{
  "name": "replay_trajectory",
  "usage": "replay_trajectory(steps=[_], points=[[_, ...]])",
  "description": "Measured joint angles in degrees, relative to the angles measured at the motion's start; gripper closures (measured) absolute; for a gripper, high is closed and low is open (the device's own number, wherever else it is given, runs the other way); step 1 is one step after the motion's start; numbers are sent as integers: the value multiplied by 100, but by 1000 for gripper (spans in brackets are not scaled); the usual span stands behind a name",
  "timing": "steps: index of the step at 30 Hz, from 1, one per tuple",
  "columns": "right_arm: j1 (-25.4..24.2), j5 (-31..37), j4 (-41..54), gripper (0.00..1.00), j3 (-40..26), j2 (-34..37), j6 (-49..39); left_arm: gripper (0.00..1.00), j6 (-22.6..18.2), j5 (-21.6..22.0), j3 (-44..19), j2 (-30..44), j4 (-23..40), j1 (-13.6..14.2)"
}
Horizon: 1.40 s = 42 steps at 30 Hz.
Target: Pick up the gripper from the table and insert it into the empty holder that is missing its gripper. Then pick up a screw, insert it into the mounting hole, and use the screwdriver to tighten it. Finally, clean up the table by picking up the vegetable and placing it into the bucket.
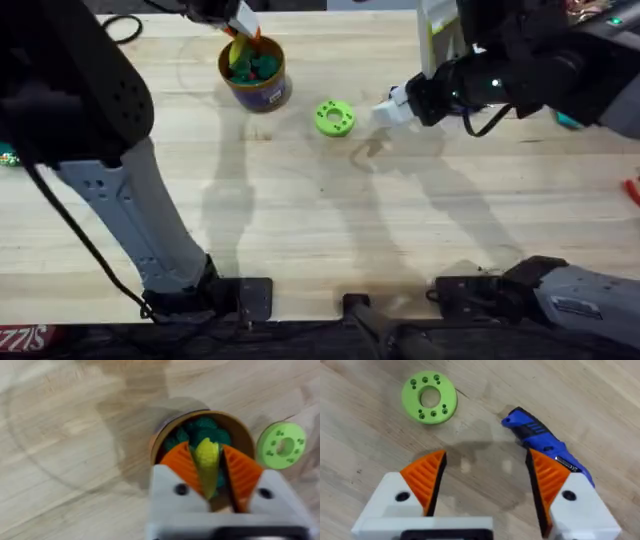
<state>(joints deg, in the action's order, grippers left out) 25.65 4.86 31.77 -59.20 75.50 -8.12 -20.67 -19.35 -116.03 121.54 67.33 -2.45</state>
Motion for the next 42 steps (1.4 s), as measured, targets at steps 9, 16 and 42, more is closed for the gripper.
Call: replay_trajectory(steps=[9,16,42], points=[[0,0,0,48,0,0,0,104,17,208,0,66,128,-5],[0,0,0,48,0,0,0,50,31,251,-180,-54,652,-5],[0,0,-2,48,0,0,0,50,31,253,-282,-162,789,-5]])
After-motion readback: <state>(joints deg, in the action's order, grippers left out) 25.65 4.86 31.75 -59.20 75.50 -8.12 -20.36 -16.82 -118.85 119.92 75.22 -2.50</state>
